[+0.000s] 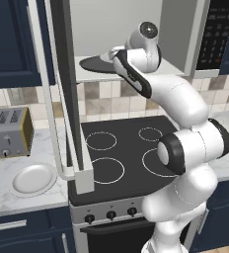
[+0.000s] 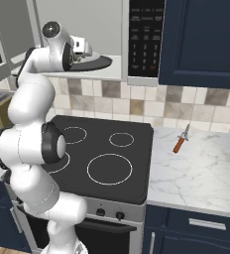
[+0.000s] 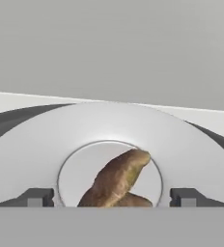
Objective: Pick the mushroom from the counter and place it in the microwave.
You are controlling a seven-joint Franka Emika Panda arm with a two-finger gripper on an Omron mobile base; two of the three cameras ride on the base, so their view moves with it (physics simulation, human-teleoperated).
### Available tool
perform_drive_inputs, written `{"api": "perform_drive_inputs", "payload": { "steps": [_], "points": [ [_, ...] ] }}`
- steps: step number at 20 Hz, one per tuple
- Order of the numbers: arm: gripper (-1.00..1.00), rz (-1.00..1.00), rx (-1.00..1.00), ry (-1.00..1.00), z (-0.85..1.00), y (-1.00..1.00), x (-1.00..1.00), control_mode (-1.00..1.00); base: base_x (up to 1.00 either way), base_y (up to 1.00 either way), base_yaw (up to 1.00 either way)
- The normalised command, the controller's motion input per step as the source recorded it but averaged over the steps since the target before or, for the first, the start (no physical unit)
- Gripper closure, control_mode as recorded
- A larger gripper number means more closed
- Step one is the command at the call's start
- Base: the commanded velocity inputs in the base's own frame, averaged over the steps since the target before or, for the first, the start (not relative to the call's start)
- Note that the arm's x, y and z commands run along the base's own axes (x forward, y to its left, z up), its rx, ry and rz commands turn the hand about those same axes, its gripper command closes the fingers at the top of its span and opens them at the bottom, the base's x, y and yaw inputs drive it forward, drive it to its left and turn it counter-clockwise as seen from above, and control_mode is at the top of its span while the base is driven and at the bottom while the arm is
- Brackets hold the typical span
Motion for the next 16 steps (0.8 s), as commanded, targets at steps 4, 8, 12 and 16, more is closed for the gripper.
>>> {"api": "perform_drive_inputs", "payload": {
  "steps": [4,8,12,16],
  "points": [
    [-1.0,0.0,0.07,-0.06,0.14,-0.12,-0.97,-1.0,0.0,0.0,0.0],
    [-1.0,0.0,0.05,-0.15,0.07,-0.21,-1.0,-1.0,0.0,0.0,0.0],
    [-1.0,0.0,0.08,-0.15,0.03,-0.15,-1.0,-1.0,0.0,0.0,0.0],
    [-1.0,0.0,0.09,-0.13,-0.04,-0.09,-1.0,-1.0,0.0,0.0,0.0]
  ]
}}
